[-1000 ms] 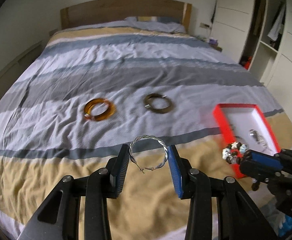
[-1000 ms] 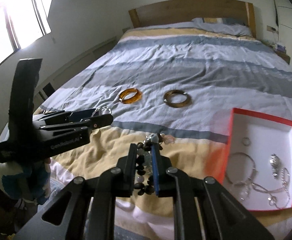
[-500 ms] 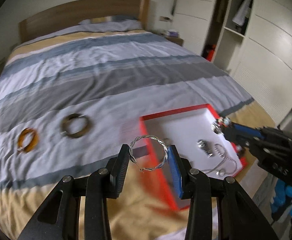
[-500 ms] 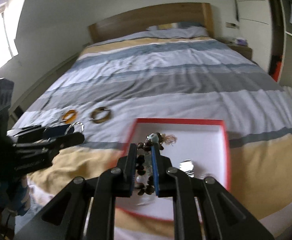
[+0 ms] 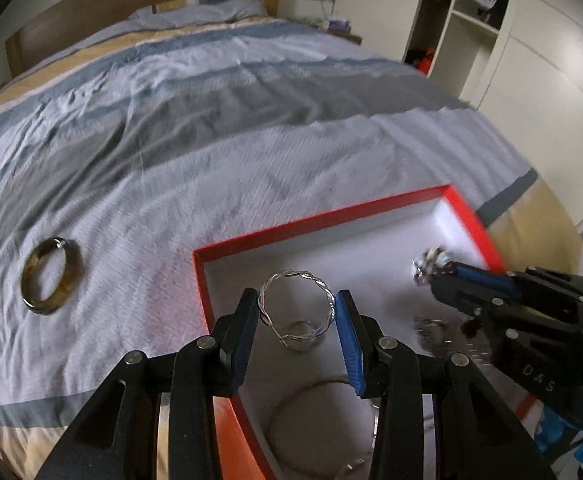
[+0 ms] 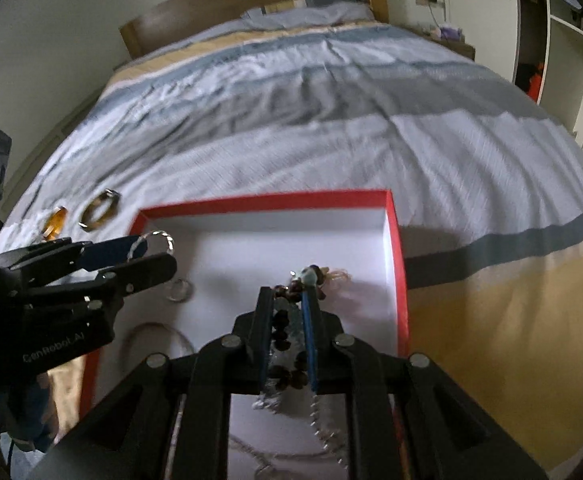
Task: Organize jewelry
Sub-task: 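Carry the twisted bangle and beaded bracelet into the white box, then open both tools to drop the items in the box and withdraw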
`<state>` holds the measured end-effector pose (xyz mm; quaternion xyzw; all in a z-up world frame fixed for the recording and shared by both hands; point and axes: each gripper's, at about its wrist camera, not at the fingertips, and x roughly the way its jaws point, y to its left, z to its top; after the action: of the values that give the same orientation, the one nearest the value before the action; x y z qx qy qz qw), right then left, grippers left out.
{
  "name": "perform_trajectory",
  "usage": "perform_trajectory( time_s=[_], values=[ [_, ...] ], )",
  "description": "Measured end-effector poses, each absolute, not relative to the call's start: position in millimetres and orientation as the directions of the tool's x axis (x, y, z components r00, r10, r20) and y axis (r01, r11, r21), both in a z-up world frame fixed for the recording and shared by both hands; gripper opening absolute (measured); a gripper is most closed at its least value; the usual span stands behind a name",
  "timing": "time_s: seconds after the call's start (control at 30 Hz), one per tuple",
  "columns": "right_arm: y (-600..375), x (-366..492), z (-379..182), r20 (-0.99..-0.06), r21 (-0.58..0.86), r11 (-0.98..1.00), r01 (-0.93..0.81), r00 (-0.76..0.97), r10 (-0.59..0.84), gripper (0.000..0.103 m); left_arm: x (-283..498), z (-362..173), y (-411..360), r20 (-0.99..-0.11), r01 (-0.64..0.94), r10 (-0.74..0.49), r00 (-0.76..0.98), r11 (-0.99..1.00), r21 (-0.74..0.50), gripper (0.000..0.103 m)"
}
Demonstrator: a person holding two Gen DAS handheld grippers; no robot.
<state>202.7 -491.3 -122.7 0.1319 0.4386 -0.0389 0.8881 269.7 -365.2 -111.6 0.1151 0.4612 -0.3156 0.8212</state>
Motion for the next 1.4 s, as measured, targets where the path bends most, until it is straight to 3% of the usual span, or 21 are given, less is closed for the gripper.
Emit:
perform_trajectory(
  time_s=[0.47, 0.7, 1.1, 1.33, 1.4],
  values=[
    [-484, 209, -135, -0.82, 0.146, 0.974, 0.173, 0.572, 0.022, 0.015, 269, -122, -366, -0.818, 0.633, -0.401, 0.413, 0.772, -0.059, 0.04],
    [-476, 200, -127, -0.821, 0.13, 0.978, 0.165, 0.57, 0.013, 0.038, 262, -112, -363, -0.81, 0.642, -0.428, 0.4, 0.762, -0.085, 0.054],
    [-479, 140, -77, -0.763, 0.19, 0.957, 0.218, 0.646, 0.004, 0.039, 215, -47, -309, -0.758, 0.593, -0.44, 0.481, 0.8, -0.088, 0.074],
    [-445, 101, -38, -0.711, 0.212, 0.963, 0.168, 0.702, 0.034, 0.039, 164, -7, -258, -0.723, 0.546, -0.415, 0.553, 0.836, -0.062, 0.076],
    [-432, 88, -25, -0.693, 0.212, 0.966, 0.151, 0.72, 0.04, 0.044, 149, 3, -241, -0.717, 0.527, -0.398, 0.572, 0.848, -0.05, 0.077]
  ],
)
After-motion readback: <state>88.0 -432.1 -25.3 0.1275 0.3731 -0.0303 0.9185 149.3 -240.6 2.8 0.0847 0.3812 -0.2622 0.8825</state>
